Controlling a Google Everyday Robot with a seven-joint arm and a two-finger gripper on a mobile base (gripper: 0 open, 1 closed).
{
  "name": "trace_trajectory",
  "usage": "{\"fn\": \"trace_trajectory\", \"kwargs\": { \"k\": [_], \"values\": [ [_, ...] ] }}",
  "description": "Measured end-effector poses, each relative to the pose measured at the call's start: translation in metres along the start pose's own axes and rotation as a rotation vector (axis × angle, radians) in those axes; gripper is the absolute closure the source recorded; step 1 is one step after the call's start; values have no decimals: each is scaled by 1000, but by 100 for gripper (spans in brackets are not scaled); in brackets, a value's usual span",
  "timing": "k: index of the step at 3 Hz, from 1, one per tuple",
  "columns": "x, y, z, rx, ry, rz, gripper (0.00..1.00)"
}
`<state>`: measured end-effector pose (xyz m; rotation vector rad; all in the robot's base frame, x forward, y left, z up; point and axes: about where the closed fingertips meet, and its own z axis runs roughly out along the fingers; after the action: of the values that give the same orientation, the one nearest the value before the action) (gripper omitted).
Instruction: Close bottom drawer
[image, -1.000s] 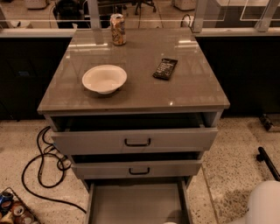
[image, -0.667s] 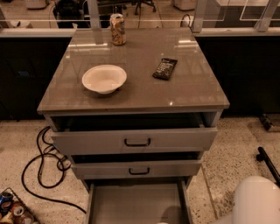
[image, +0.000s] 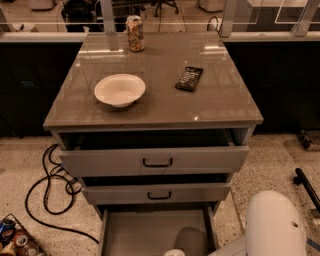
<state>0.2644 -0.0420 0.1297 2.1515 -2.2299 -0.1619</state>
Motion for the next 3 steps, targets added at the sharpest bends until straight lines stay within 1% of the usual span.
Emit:
{"fn": "trace_trajectory", "kwargs": {
  "k": [1,2,3],
  "values": [
    [8,-18,1,26,36,6,100],
    [8,-18,1,26,36,6,100],
    [23,-56,-22,122,2,88,100]
  ]
}}
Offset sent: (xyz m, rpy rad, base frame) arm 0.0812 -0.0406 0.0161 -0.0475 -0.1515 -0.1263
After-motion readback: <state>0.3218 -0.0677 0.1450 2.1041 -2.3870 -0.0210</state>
